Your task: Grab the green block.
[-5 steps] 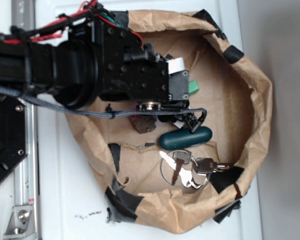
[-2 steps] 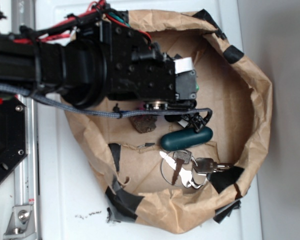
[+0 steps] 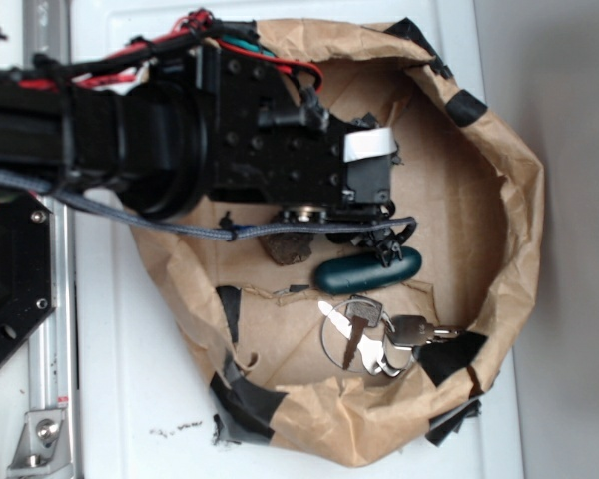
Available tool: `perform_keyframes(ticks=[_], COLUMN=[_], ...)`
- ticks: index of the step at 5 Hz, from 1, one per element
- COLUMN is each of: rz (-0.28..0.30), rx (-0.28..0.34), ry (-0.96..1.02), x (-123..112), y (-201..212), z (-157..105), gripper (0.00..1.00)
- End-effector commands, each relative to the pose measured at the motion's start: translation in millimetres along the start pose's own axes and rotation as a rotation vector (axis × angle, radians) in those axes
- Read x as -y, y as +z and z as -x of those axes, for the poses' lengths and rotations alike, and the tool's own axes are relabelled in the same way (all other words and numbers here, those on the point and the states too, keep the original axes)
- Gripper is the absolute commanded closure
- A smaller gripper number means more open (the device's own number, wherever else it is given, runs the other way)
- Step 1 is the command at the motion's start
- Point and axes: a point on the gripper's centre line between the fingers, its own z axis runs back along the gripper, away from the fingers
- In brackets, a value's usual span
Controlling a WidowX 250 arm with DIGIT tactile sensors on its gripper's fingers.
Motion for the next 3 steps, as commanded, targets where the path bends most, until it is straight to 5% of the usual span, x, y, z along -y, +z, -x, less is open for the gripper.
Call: perform_keyframes(ticks=[1, 2, 3], rz=[0.092, 0.073, -0.004], rx=[0.154, 0.142, 0.153], ry=[-0.283, -0.472, -0.55], x=[7.1, 14.1, 19.4], y=[85.1, 134.7, 138.0], z=[-33.5, -40.3, -39.2], gripper=[1.0, 1.0, 1.0])
